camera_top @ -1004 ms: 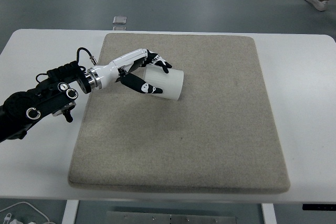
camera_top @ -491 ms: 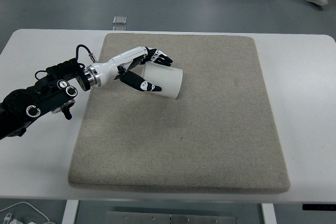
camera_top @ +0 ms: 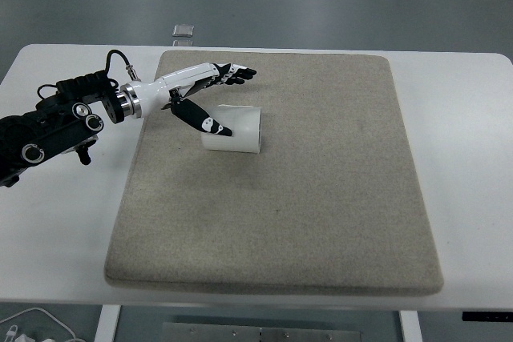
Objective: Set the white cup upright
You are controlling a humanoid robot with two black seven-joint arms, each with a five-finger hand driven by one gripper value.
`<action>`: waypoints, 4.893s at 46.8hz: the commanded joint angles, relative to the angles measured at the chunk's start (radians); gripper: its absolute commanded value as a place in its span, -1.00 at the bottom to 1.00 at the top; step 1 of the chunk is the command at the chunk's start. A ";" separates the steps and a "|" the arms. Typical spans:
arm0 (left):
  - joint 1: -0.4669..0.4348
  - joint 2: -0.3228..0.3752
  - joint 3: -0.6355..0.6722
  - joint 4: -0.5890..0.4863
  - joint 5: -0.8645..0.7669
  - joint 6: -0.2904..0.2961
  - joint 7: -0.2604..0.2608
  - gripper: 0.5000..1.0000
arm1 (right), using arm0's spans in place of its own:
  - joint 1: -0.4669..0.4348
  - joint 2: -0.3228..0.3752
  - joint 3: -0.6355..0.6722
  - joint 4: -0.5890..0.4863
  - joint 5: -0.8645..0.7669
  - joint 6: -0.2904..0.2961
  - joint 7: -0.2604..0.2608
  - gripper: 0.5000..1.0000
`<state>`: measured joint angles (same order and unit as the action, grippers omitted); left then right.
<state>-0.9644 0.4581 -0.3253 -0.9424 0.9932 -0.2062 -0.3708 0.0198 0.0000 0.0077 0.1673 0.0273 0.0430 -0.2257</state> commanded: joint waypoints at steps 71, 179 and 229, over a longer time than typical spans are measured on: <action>-0.204 -0.042 -0.006 -0.145 0.332 -0.282 0.452 0.89 | 0.000 0.000 0.000 0.000 -0.001 0.000 0.000 0.72; 0.171 -0.096 -0.106 -0.044 -0.257 0.056 -0.231 -1.00 | 0.000 0.000 0.000 0.000 0.000 0.000 0.000 0.72; 0.256 -0.096 -0.112 0.071 -0.370 -0.065 -0.240 -1.00 | 0.000 0.000 0.000 0.000 0.000 0.000 0.000 0.72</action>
<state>-0.7088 0.3620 -0.4375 -0.8708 0.6248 -0.2716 -0.6109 0.0199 0.0000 0.0074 0.1673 0.0275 0.0429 -0.2254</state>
